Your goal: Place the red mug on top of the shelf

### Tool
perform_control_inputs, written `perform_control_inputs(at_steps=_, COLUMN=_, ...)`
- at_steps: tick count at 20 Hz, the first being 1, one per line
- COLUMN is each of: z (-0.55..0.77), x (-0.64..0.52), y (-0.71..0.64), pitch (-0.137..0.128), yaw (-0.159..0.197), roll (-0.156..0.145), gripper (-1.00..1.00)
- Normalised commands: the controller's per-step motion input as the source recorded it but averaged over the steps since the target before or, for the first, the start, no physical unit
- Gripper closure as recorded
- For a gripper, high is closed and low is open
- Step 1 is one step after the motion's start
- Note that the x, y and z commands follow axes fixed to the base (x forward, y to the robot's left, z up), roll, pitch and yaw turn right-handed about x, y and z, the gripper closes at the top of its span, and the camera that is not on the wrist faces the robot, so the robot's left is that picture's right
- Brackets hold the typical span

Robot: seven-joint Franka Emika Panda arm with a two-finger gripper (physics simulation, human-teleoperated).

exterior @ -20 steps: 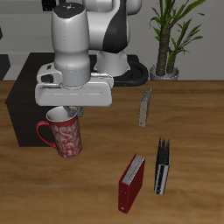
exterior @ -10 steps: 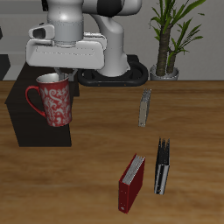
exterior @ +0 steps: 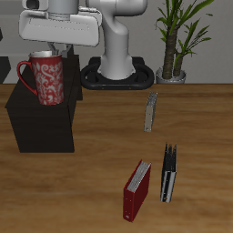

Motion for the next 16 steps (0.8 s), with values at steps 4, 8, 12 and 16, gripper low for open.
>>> perform_control_inputs(at_steps=4, z=0.33, x=-0.45, y=-0.17, pitch=-0.027, yaw=-0.01, roll=-0.015, gripper=1.0)
perform_control_inputs(at_steps=8, z=0.2, x=-0.35, y=-0.02, pitch=-0.014, yaw=0.013, roll=-0.002, gripper=1.0)
perform_control_inputs(at_steps=12, z=0.2, x=-0.48, y=-0.01, pitch=-0.033, yaw=0.011, roll=-0.001, gripper=1.0)
perform_control_inputs(at_steps=16, z=0.06, x=-0.39, y=-0.06, pitch=-0.004, yaw=0.026, roll=-0.007, gripper=1.0)
